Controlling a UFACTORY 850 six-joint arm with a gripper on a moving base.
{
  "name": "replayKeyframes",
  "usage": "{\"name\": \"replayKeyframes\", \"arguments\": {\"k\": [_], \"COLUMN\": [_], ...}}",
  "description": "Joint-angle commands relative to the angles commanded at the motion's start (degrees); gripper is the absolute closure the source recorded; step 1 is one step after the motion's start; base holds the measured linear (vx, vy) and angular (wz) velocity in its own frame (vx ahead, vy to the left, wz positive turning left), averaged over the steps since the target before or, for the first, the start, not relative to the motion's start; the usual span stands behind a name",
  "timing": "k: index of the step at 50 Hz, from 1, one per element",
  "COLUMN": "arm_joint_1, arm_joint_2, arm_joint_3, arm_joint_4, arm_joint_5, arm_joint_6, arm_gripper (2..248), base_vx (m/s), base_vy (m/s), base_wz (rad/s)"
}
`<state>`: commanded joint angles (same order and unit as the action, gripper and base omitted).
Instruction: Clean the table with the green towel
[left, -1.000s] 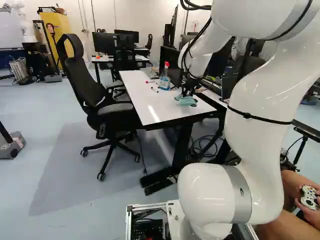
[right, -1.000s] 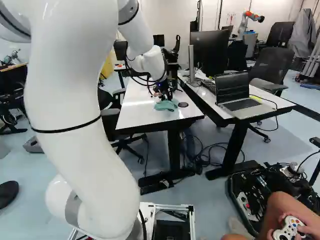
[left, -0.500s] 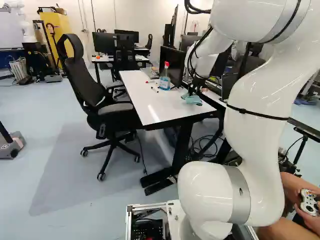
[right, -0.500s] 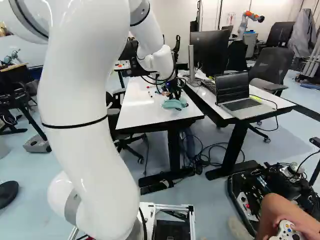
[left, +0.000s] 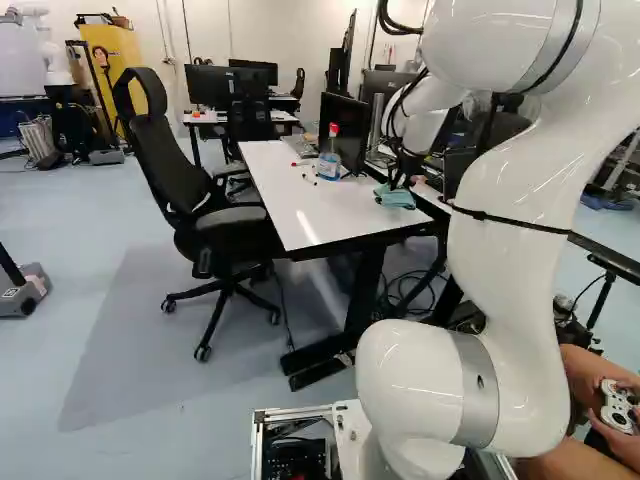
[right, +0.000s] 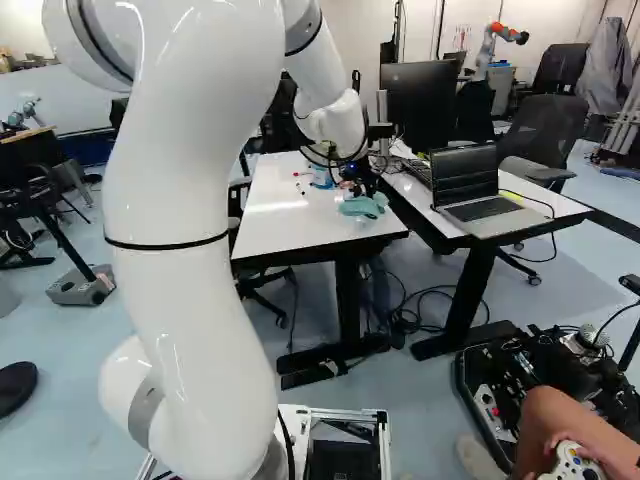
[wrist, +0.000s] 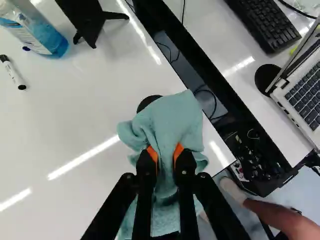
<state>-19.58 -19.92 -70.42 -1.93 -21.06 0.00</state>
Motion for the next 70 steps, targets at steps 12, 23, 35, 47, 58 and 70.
{"name": "replayKeyframes", "arguments": {"k": [12,23,35,47,58,70], "arm_joint_1": [-0.07,-0.07,-0.07,-0.07,-0.07,-0.07], "arm_joint_2": [-0.03,-0.03,-0.03,-0.03,-0.03,-0.03], "arm_joint_3": [-0.04,-0.04,-0.04,-0.04,-0.04,-0.04], "arm_joint_4": [0.0,0.0,0.0,0.0,0.0,0.0], "arm_joint_5": [0.0,0.0,0.0,0.0,0.0,0.0], "arm_joint_6": [0.0,0.0,0.0,0.0,0.0,0.0], "arm_gripper": [197,181,111,5,3,3], "base_vx": [0.0,0.0,0.0,0.0,0.0,0.0], "base_vy": [0.0,0.0,0.0,0.0,0.0,0.0], "base_wz": [0.0,0.0,0.0,0.0,0.0,0.0]}}
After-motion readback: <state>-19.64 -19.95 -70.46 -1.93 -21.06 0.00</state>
